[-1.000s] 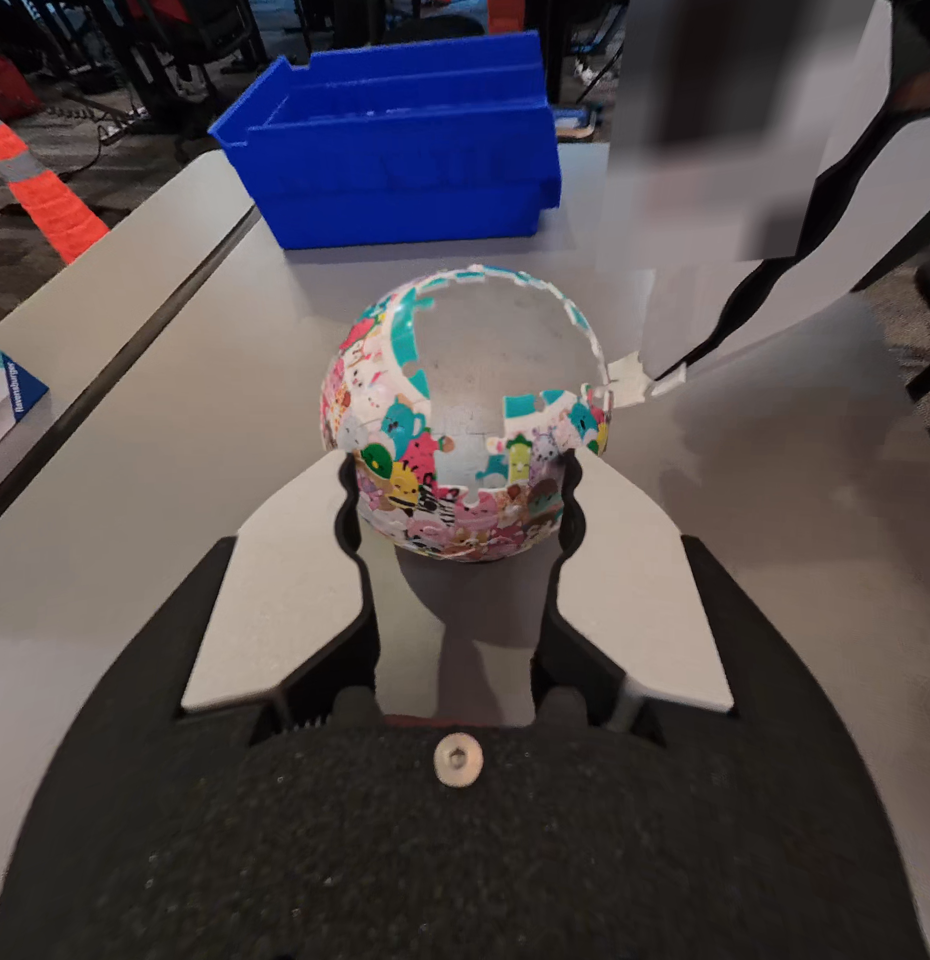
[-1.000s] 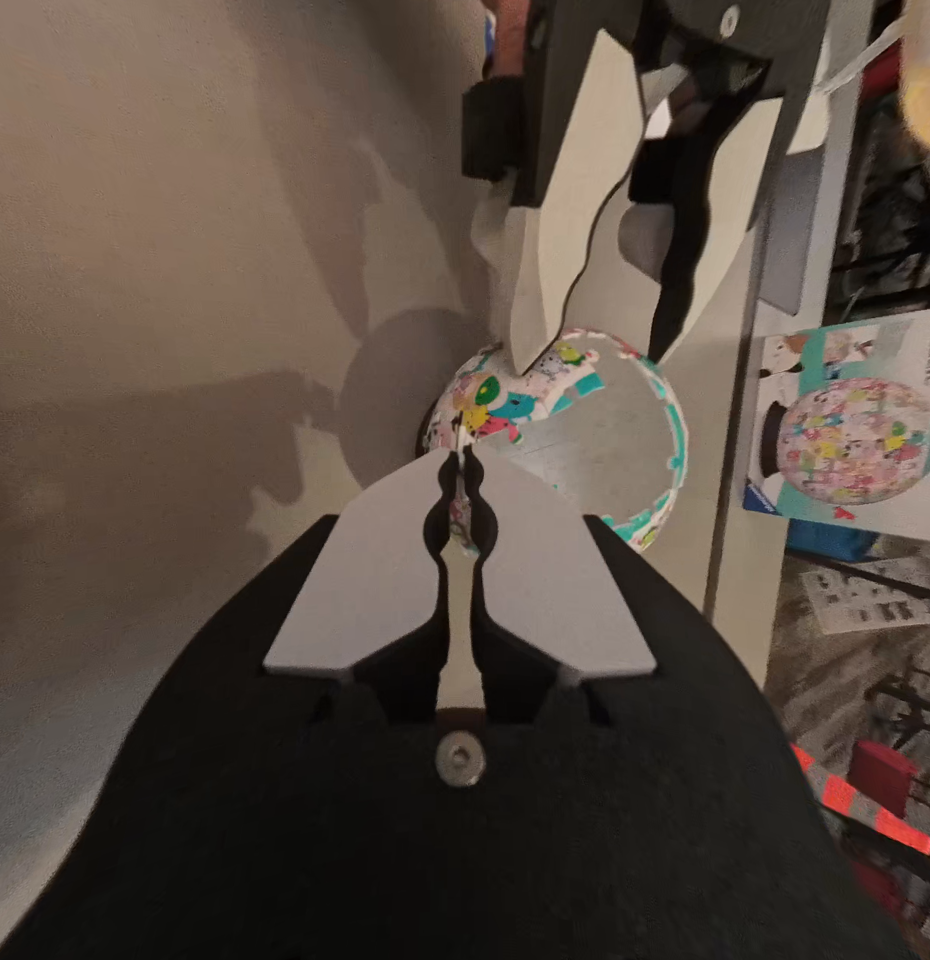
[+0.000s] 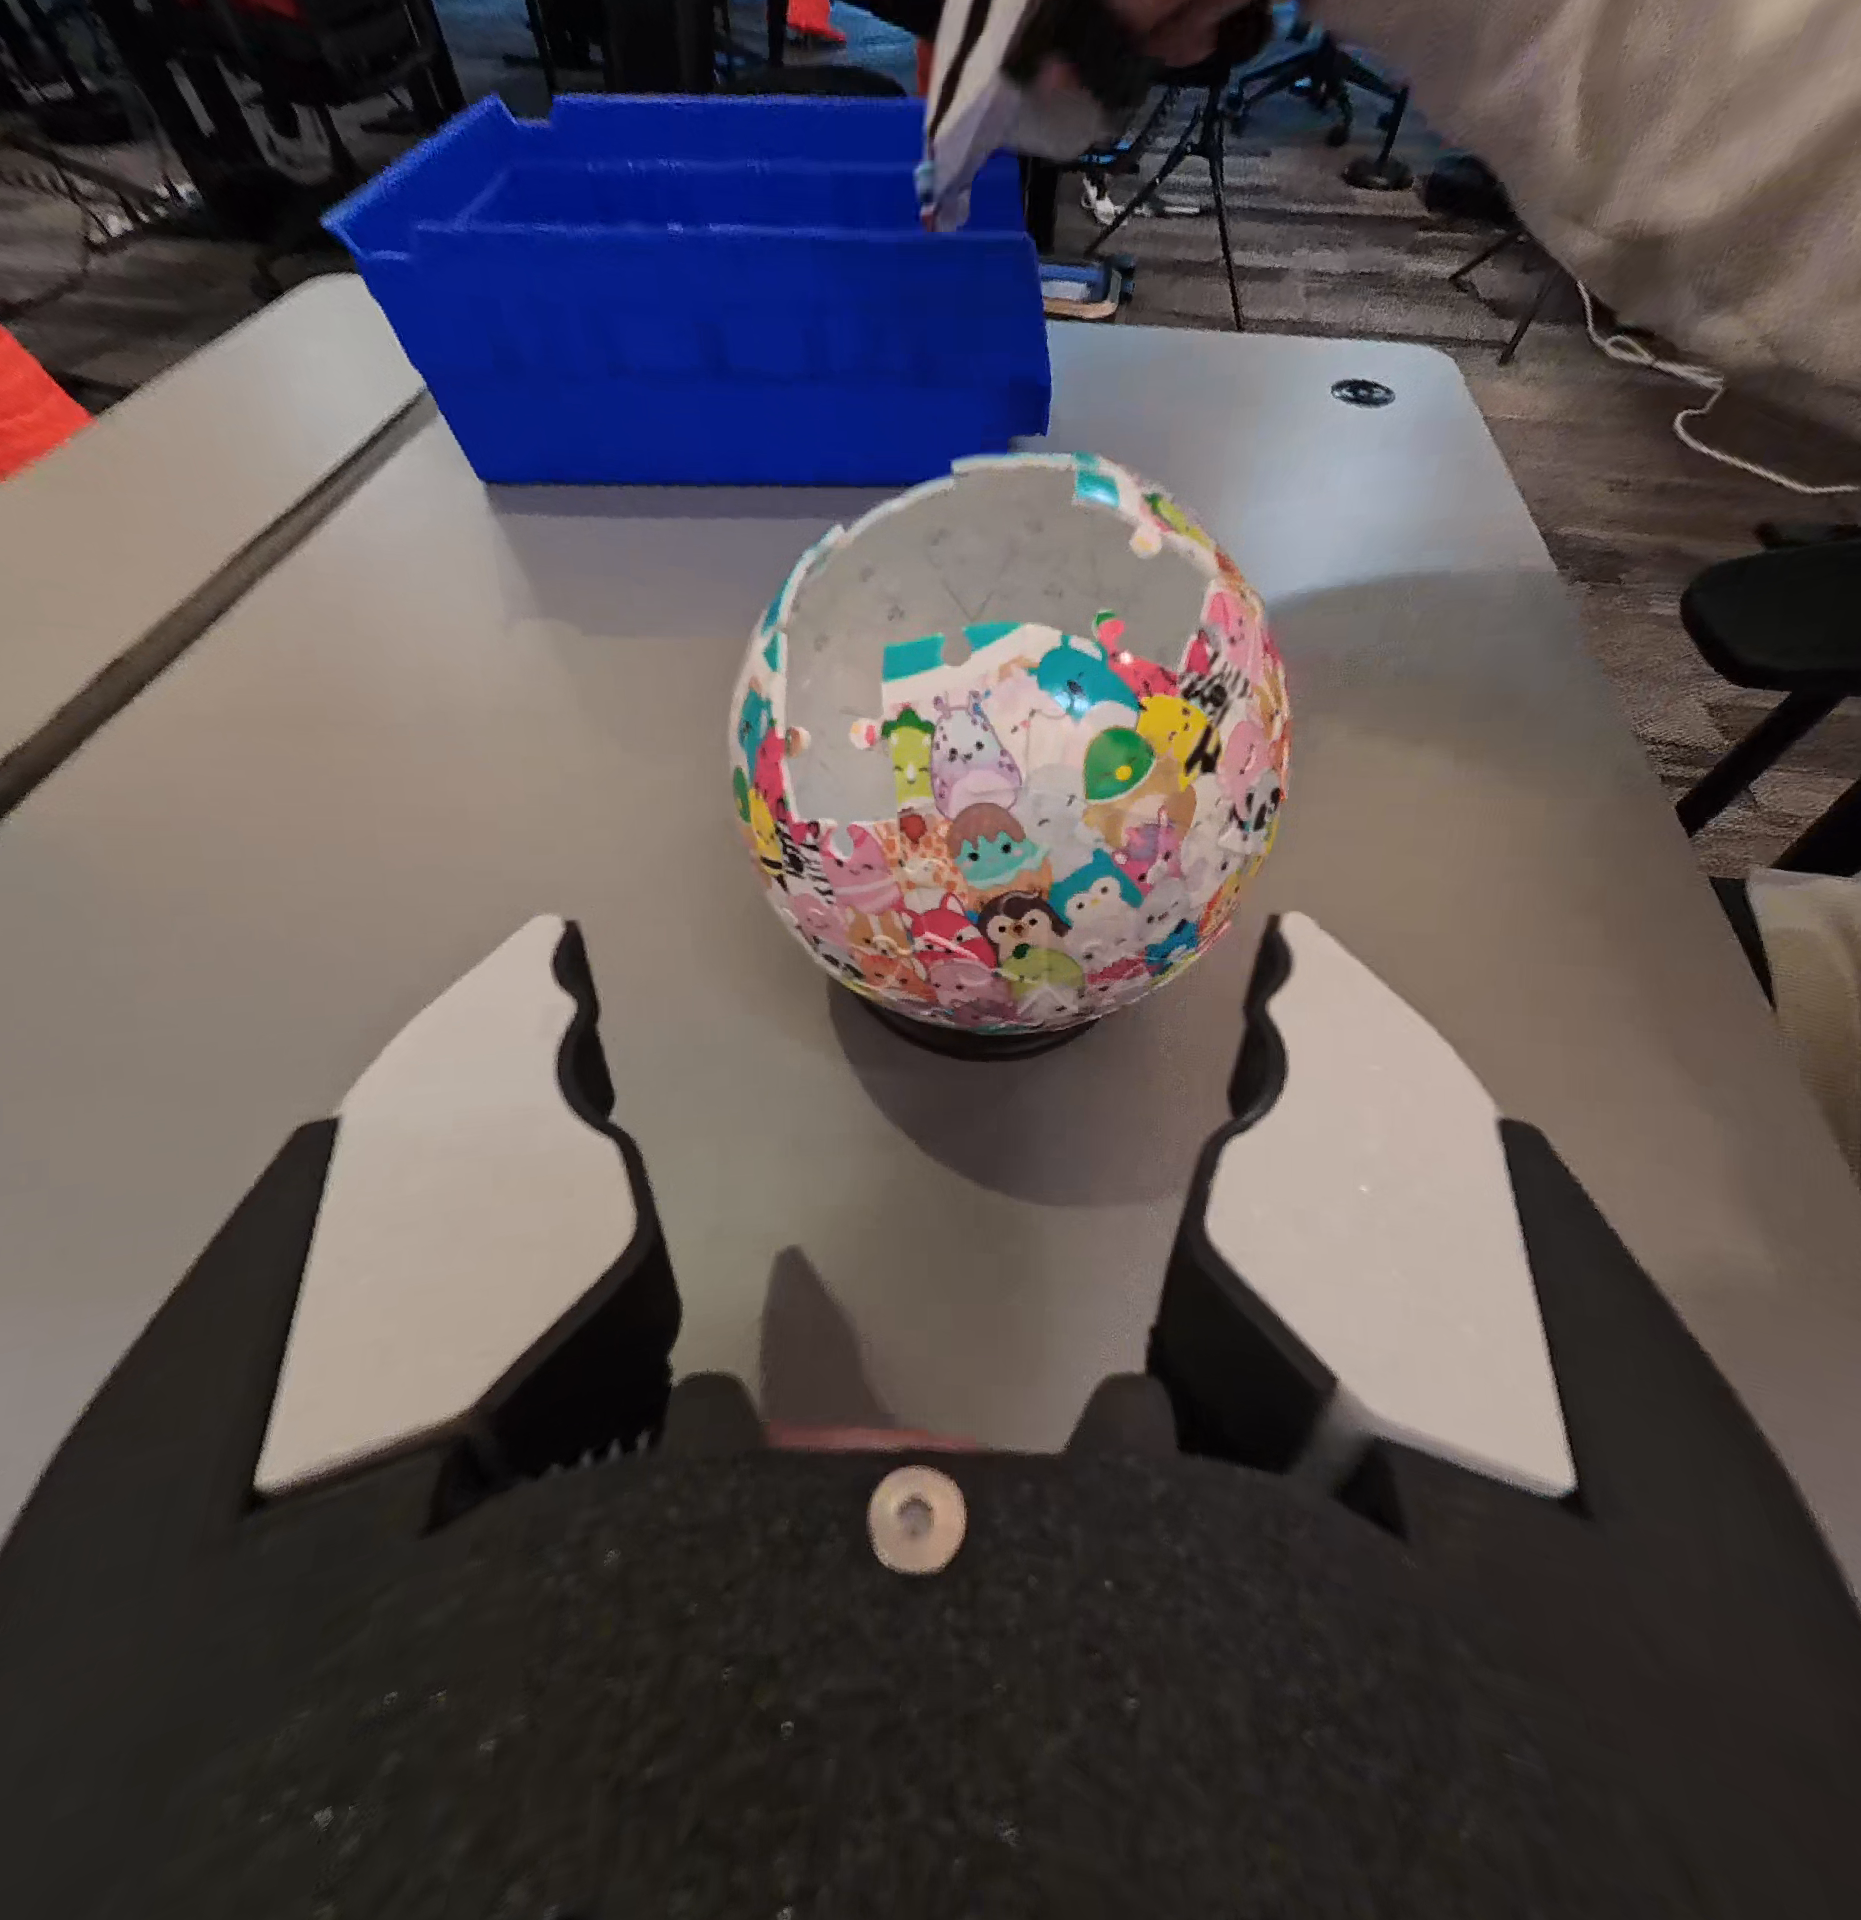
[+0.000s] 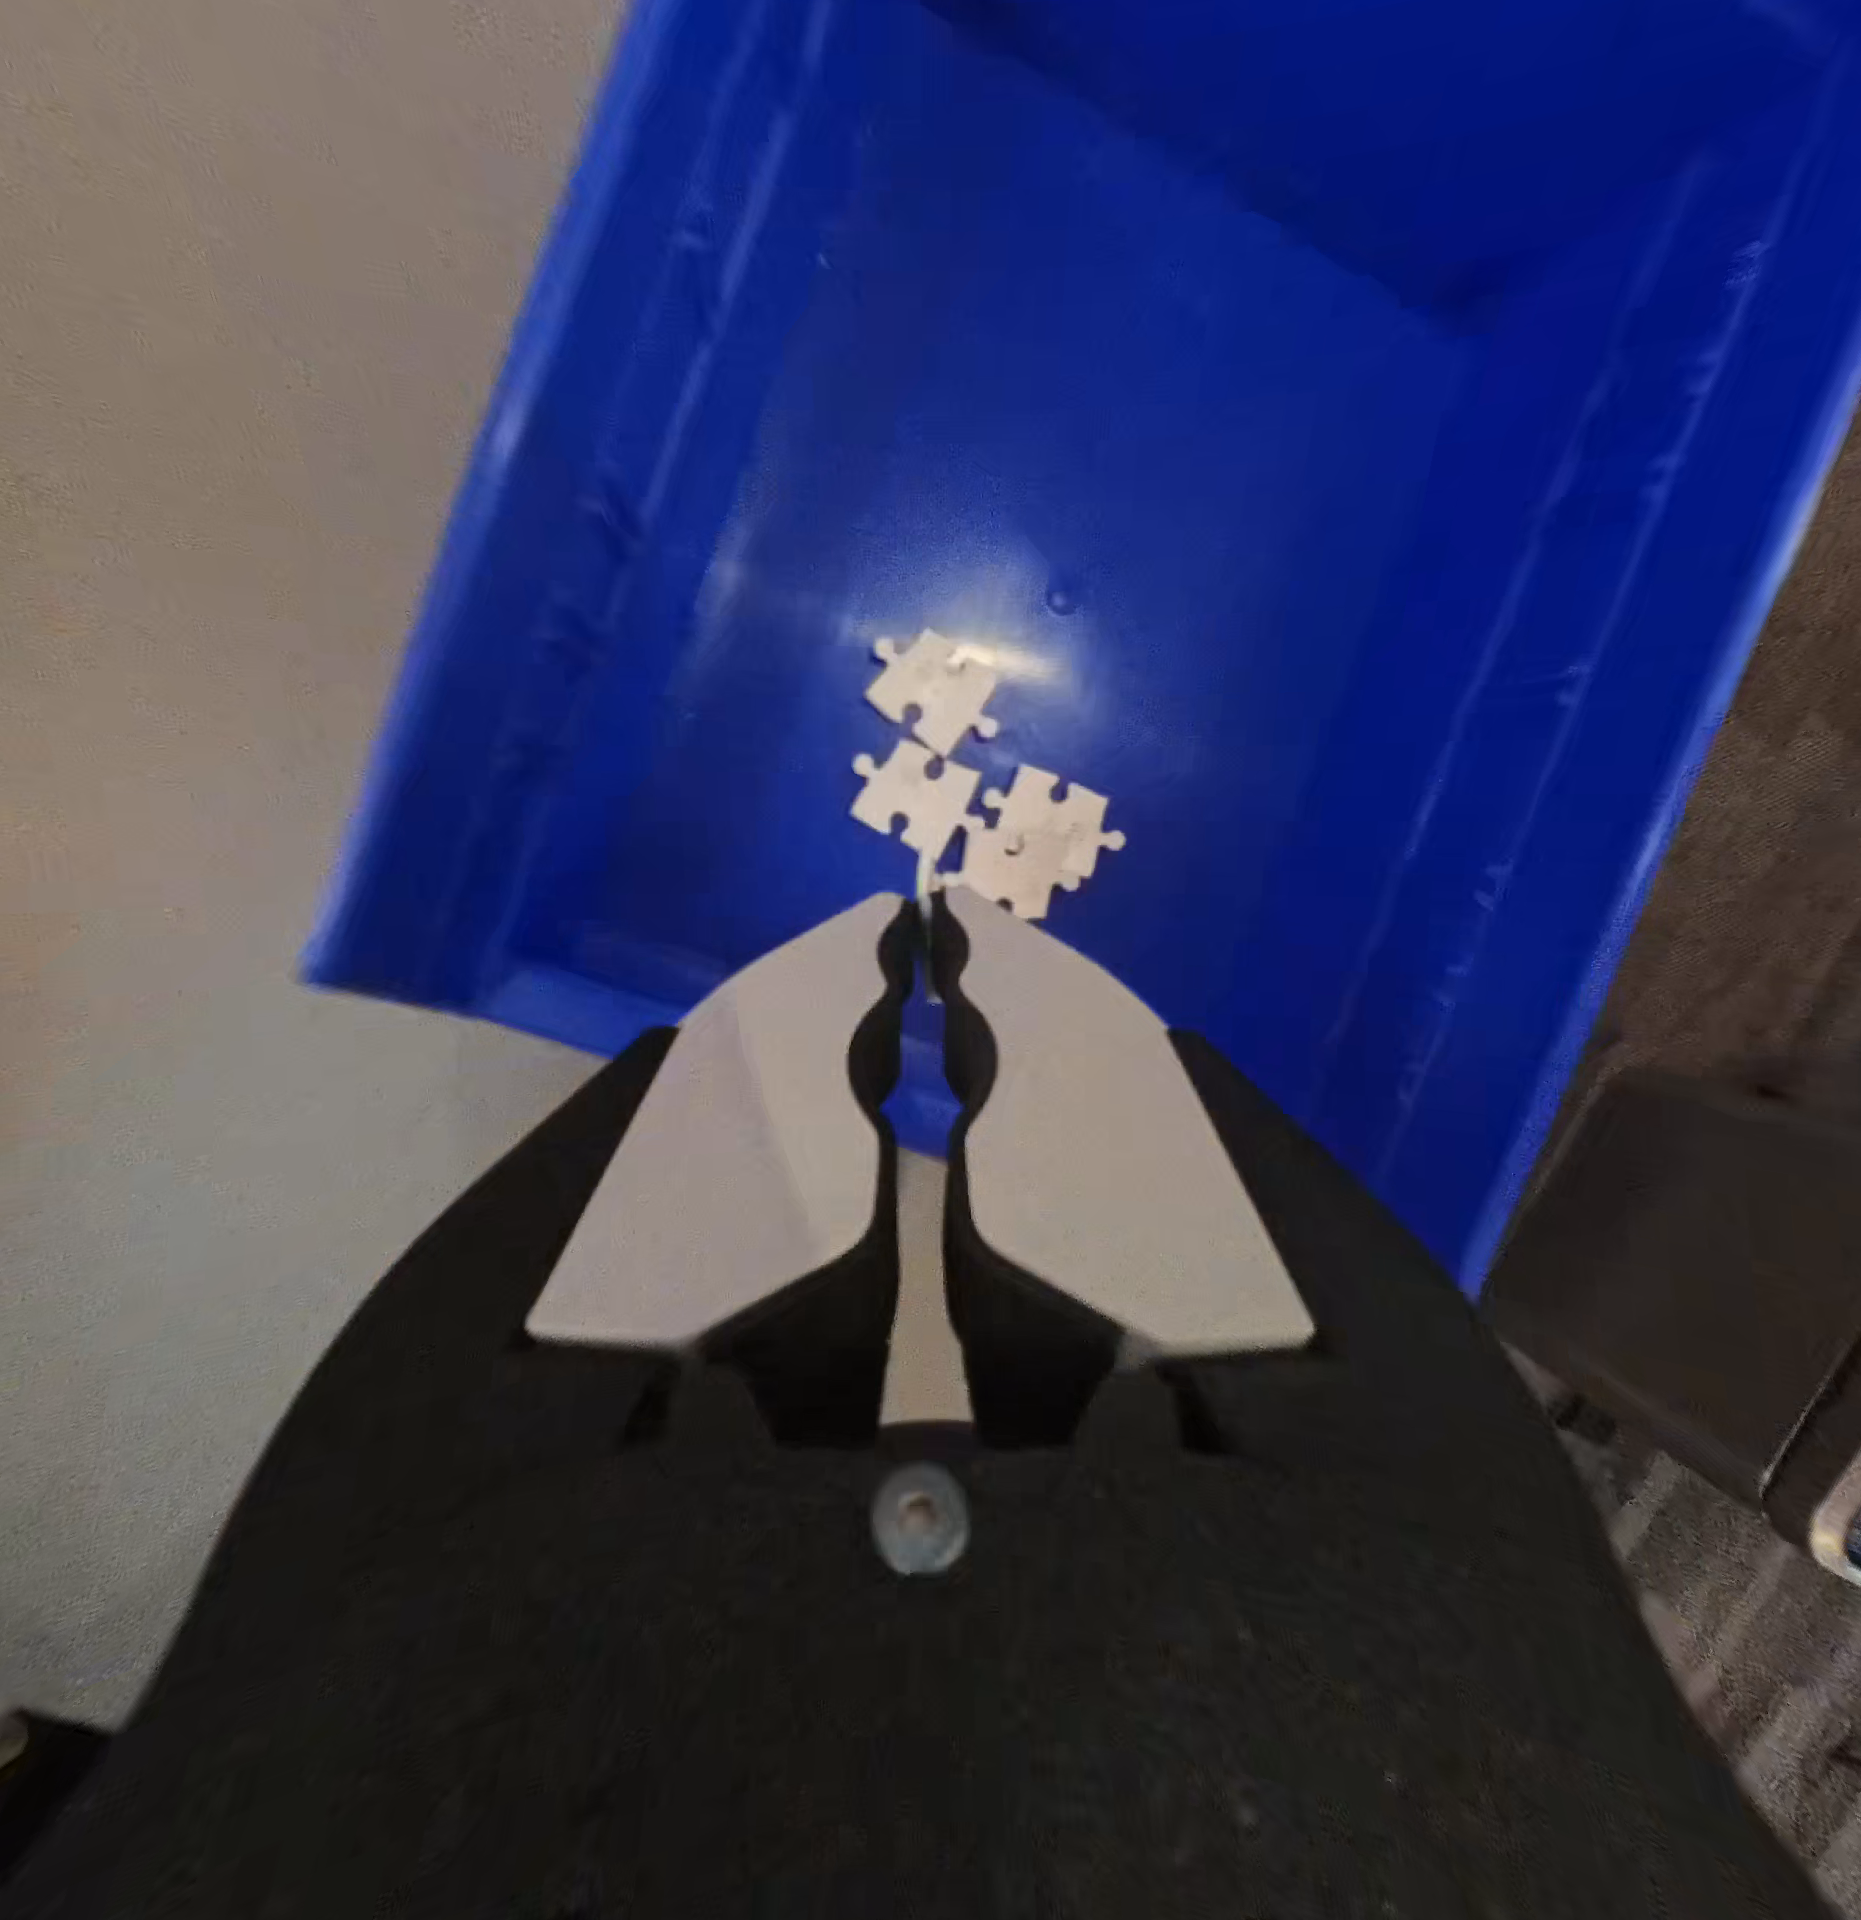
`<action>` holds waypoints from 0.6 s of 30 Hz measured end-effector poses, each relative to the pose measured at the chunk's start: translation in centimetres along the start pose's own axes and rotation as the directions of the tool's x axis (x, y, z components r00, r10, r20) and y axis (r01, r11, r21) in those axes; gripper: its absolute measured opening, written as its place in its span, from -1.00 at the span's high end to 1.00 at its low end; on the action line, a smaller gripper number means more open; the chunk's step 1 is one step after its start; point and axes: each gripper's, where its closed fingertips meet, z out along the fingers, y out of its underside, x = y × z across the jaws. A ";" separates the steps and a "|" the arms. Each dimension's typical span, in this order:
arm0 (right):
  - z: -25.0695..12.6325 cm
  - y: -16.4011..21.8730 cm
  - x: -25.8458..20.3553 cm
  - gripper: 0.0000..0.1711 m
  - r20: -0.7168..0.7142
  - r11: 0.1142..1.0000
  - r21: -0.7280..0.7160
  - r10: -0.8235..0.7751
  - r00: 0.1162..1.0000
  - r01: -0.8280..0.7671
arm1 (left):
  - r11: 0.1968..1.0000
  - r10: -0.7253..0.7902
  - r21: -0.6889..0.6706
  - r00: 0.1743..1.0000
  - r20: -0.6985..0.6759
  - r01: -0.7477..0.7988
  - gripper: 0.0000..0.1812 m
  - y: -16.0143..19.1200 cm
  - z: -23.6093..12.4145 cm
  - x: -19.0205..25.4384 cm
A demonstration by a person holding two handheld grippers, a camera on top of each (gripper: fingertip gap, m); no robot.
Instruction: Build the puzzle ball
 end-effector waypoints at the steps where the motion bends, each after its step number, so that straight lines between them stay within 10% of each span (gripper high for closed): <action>1: 1.7 0.1 0.3 0.97 0.030 1.000 -0.015 0.005 1.000 -0.004 | 1.000 -0.007 -0.010 1.000 0.000 0.007 -0.34 0.3 0.6 0.1; 8: 1.0 -4.0 -2.0 0.63 -0.021 0.997 0.073 -0.015 1.000 0.016 | 0.999 -0.035 -0.026 0.999 -0.001 0.035 -0.43 0.9 3.1 0.7; 12: -7.6 -13.4 -18.9 0.85 0.316 0.867 0.494 -0.254 0.914 0.070 | 1.000 -0.028 -0.014 1.000 -0.007 0.028 -0.35 0.4 3.8 1.1; 15: -8.1 -14.3 -30.8 0.66 0.641 0.935 0.323 -0.330 0.693 0.146 | 1.000 -0.025 0.005 0.999 0.022 0.025 -0.25 0.0 4.0 1.2; 18: -6.1 -15.2 -34.0 0.56 0.718 0.970 0.107 -0.227 0.658 0.218 | 1.000 -0.008 0.031 0.997 0.080 0.006 -0.13 -0.3 4.1 1.1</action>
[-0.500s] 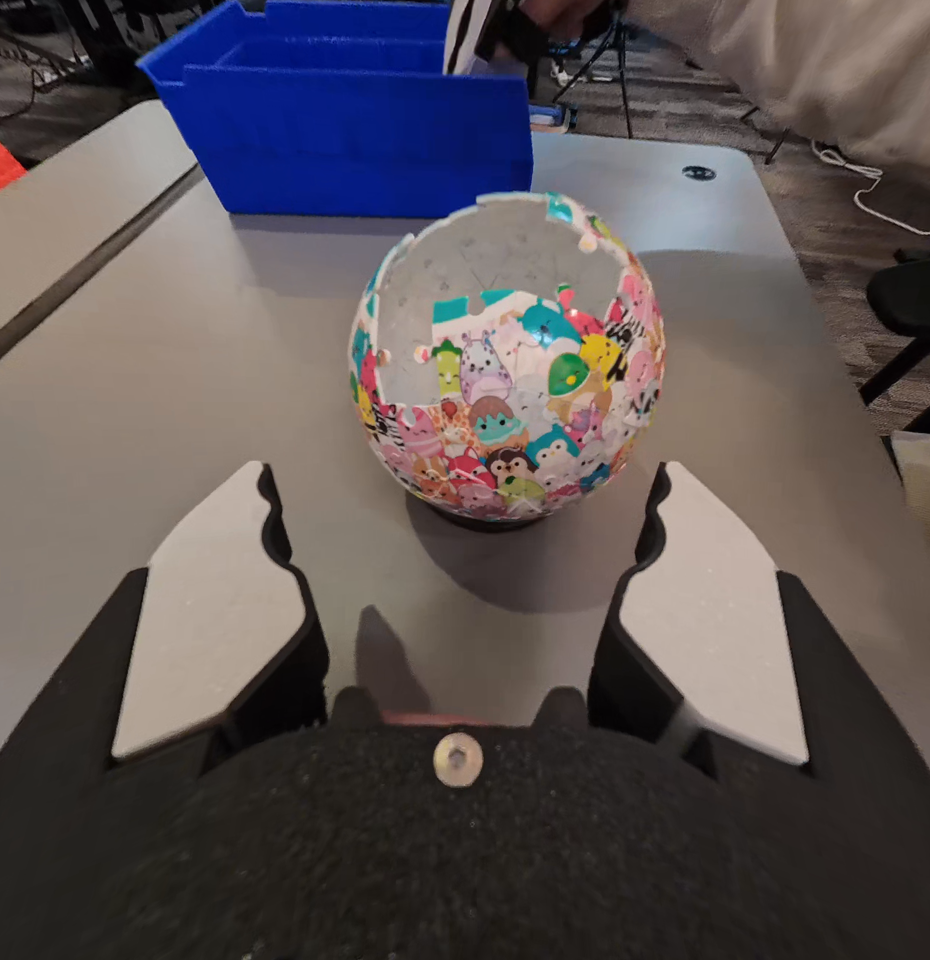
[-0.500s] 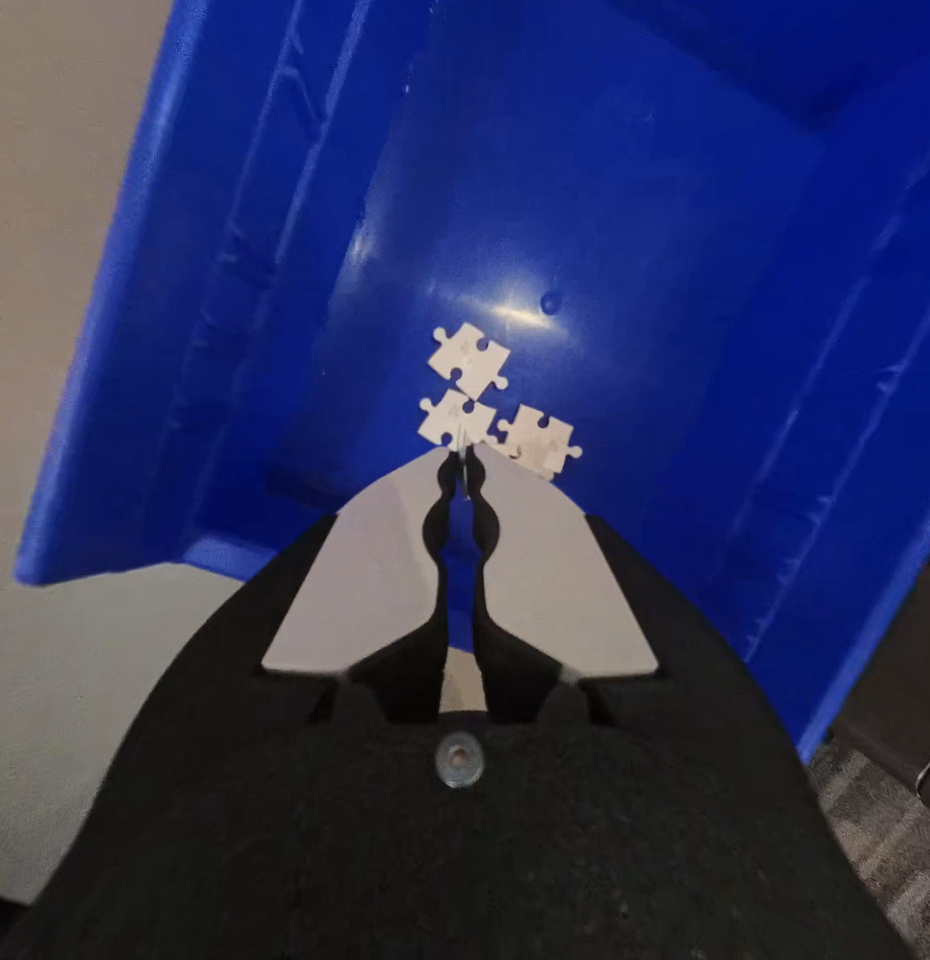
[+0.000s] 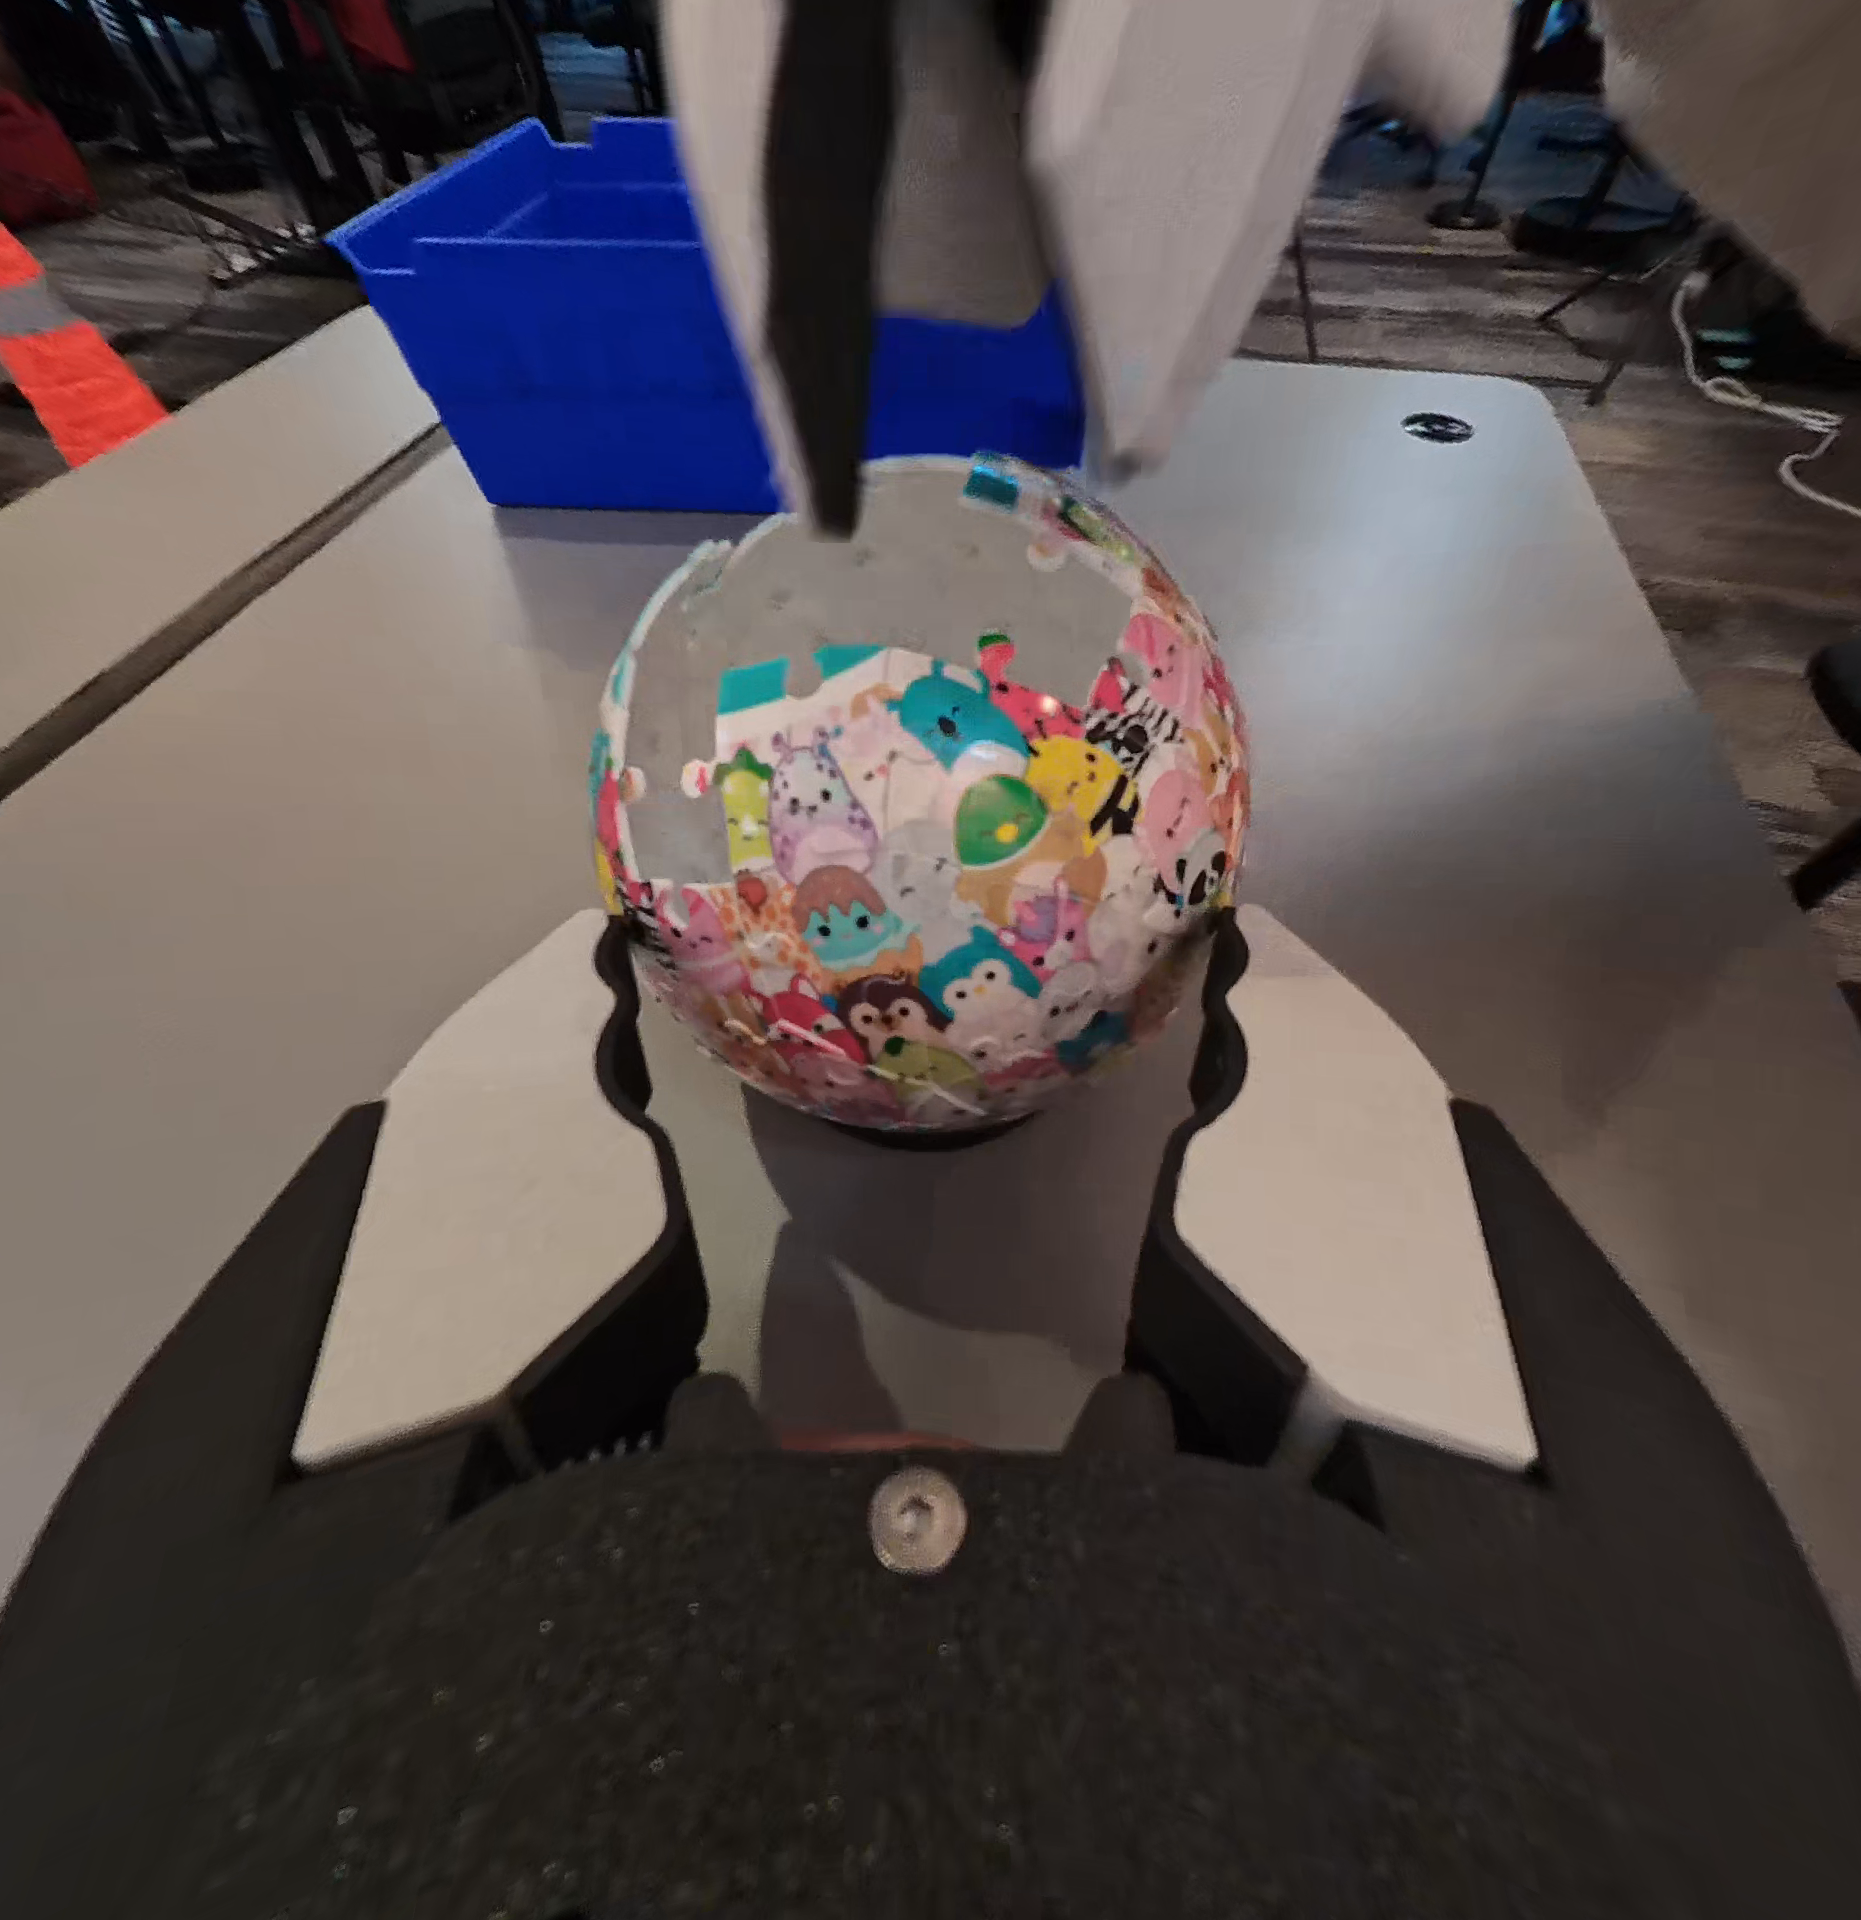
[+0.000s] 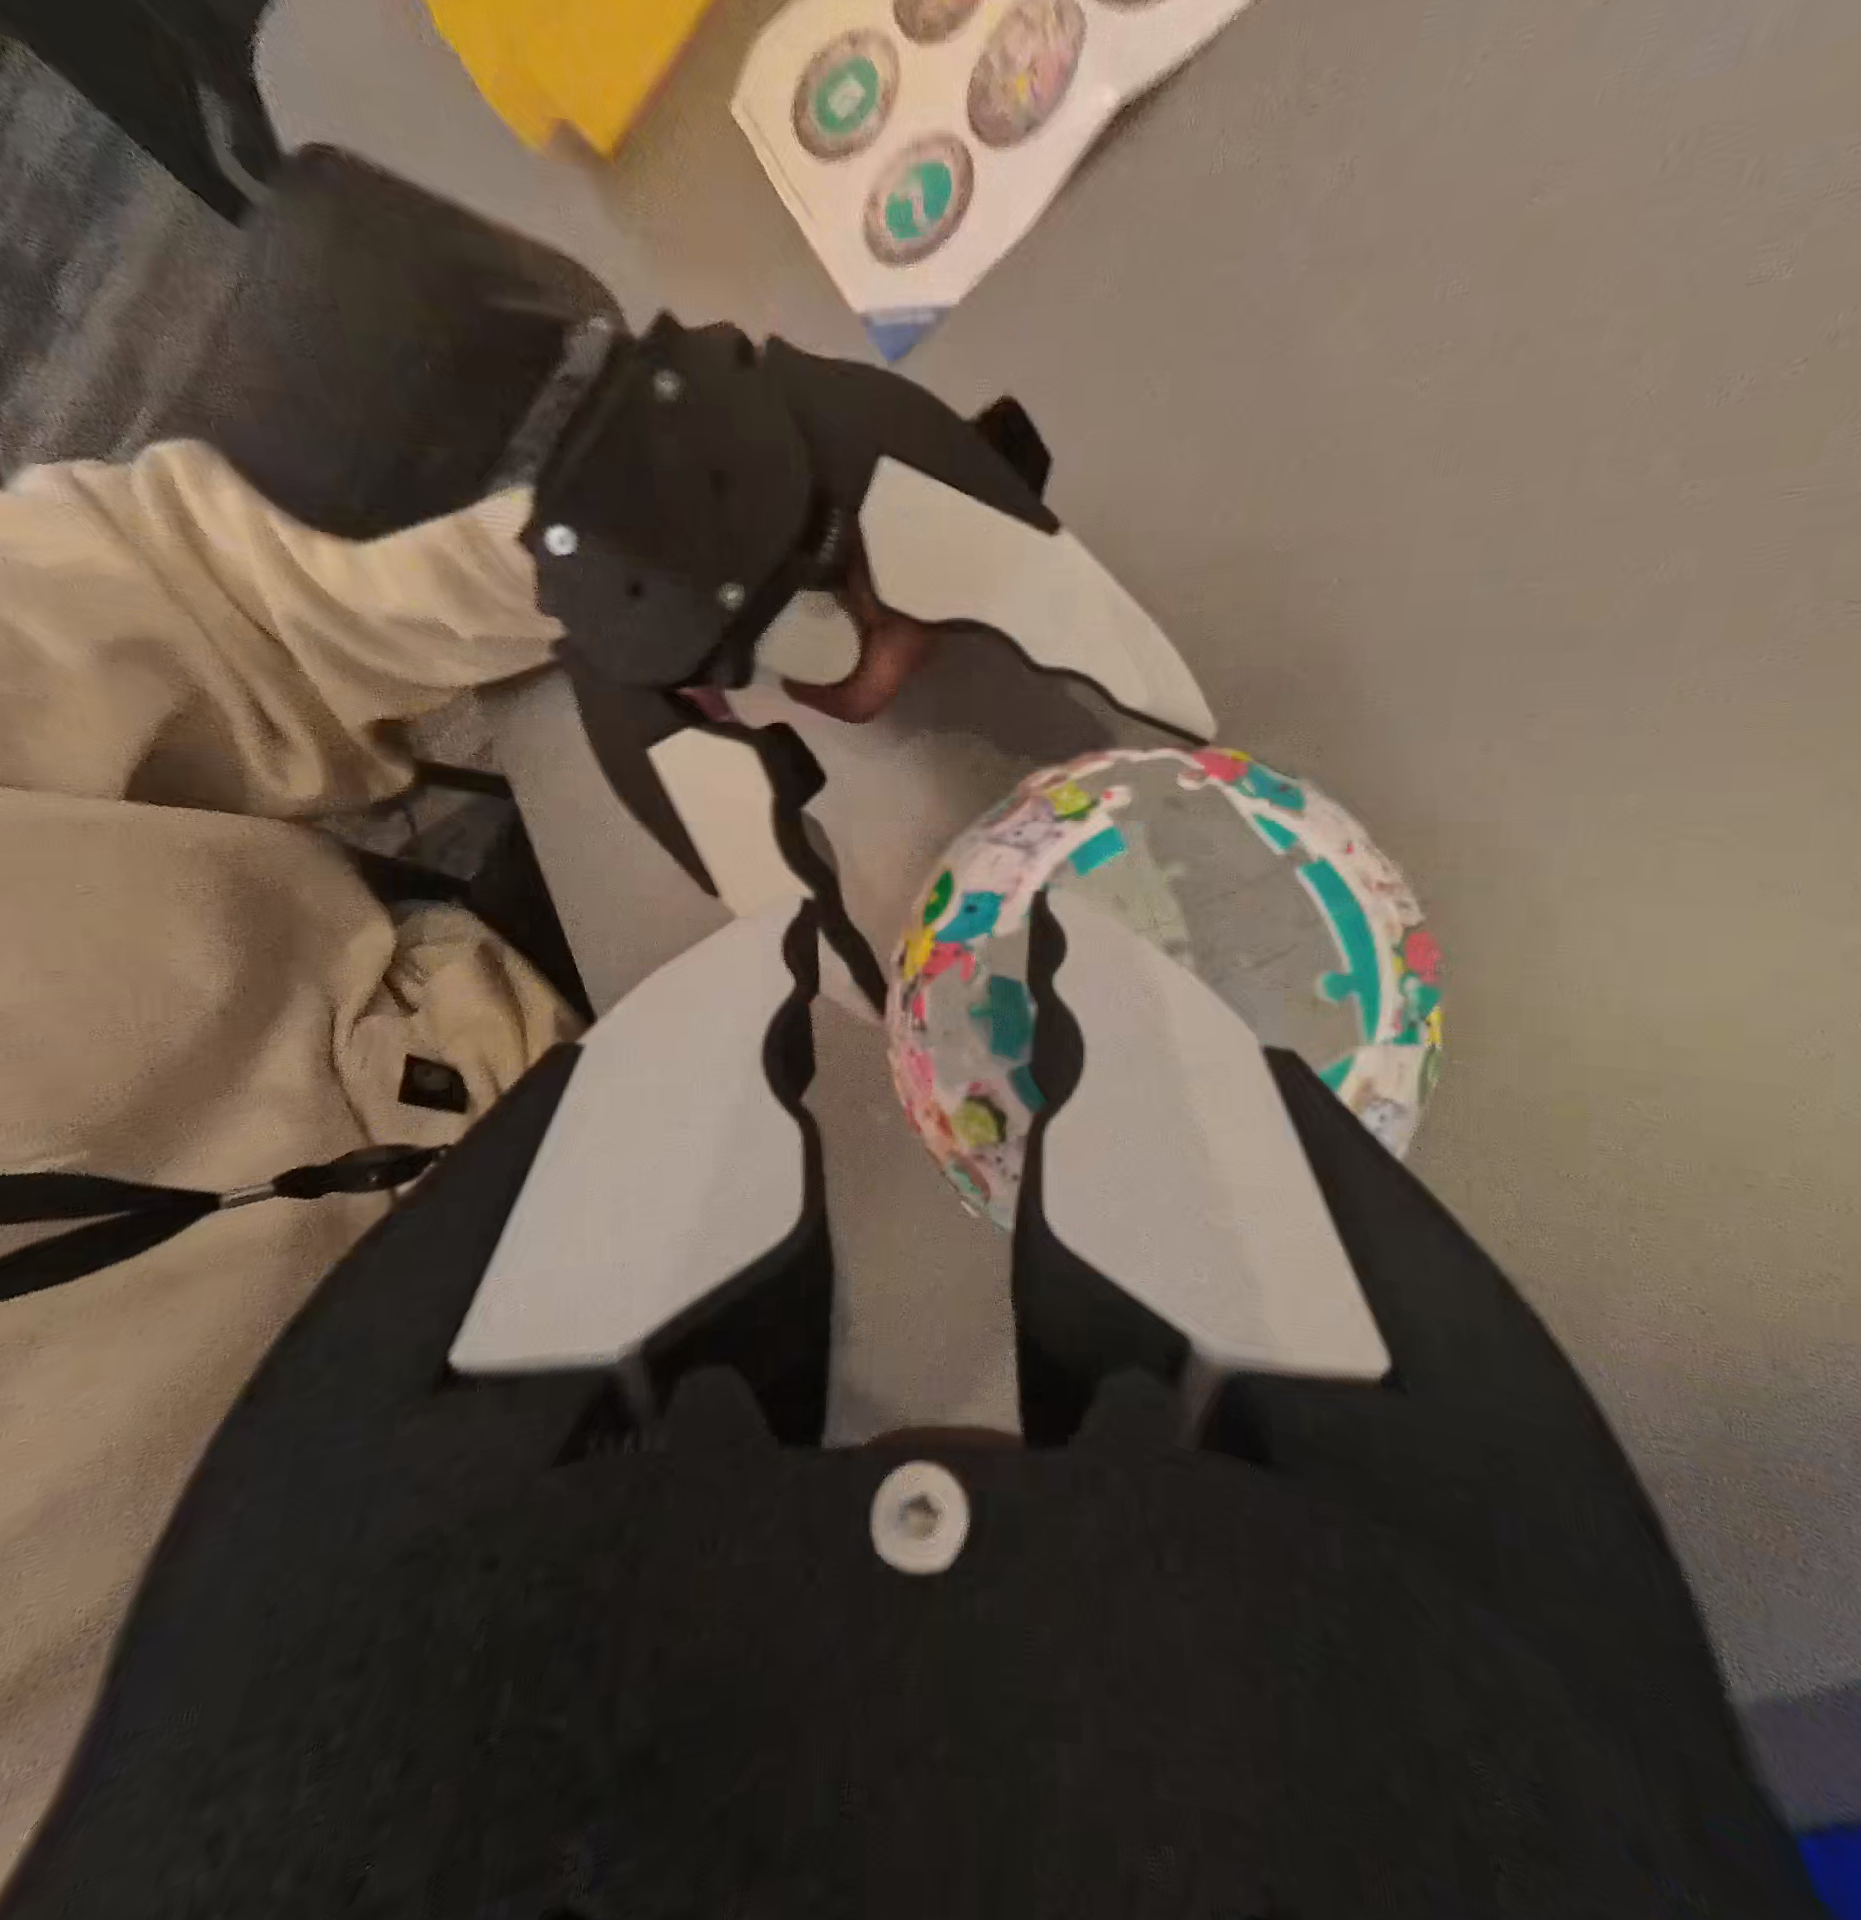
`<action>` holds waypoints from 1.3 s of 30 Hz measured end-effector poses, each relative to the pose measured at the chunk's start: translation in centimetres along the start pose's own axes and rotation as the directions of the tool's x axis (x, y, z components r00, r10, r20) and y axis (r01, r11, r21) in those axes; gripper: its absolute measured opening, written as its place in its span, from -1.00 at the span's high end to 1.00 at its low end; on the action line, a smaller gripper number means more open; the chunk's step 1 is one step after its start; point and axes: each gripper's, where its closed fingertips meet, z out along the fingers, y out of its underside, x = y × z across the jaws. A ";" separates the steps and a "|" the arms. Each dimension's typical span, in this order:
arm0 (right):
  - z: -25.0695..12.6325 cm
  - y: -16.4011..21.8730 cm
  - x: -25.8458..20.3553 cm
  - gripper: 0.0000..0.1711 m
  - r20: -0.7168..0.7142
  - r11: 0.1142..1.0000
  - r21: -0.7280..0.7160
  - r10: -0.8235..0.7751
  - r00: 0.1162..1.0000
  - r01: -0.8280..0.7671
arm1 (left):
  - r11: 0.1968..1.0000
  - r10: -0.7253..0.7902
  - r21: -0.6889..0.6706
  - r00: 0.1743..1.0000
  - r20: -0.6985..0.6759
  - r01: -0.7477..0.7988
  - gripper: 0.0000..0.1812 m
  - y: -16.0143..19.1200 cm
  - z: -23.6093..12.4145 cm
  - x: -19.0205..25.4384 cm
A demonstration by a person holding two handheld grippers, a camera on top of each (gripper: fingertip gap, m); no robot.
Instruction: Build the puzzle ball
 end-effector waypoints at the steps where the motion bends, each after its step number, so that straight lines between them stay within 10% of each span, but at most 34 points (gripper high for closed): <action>1: 0.6 0.2 0.9 0.53 -0.029 0.996 -0.078 0.037 0.999 -0.039 | 1.000 0.005 0.002 1.000 0.018 -0.005 -0.13 0.0 0.0 0.0; 10: 2.4 -0.4 1.7 0.96 0.027 0.966 -0.198 0.177 0.984 -0.169 | 0.999 -0.010 0.038 0.996 0.084 0.006 -0.09 -0.6 -0.2 0.2; 16: 2.4 -0.8 0.7 0.99 -0.136 0.972 -0.137 -0.210 0.968 0.191 | 0.998 -0.009 0.059 0.995 0.097 0.003 -0.05 -0.7 -0.2 -0.2; 22: 0.9 -0.6 0.1 0.98 -0.446 0.718 -0.149 -0.662 0.602 0.680 | 0.996 -0.021 0.085 0.996 0.092 0.013 -0.03 -1.1 -0.8 -0.6; 26: 0.0 -0.6 0.4 0.99 -0.153 0.933 0.330 -0.100 0.983 0.146 | 0.996 0.006 0.091 0.996 0.091 -0.014 -0.04 -1.2 -0.6 -0.2; 30: -1.3 -0.4 2.1 0.99 0.112 0.769 0.598 0.202 0.973 -0.228 | 0.995 0.013 0.097 0.994 0.107 -0.023 -0.02 -1.6 -0.6 -0.3; 32: -1.4 -0.3 2.2 0.99 -0.188 0.777 0.625 0.054 0.981 0.077 | 0.995 0.016 0.099 0.993 0.115 -0.028 0.02 -1.6 -0.7 -0.3; 35: -2.5 -0.7 1.3 0.99 -0.650 0.706 0.453 -0.155 0.744 0.544 | 0.994 0.024 0.100 0.995 0.095 -0.034 0.24 -1.5 -0.8 -0.1; 39: -3.8 -1.8 0.2 0.98 -0.606 0.673 0.542 -0.102 0.788 0.504 | 0.995 0.041 0.086 0.994 0.105 -0.051 0.25 -1.2 -0.6 -0.1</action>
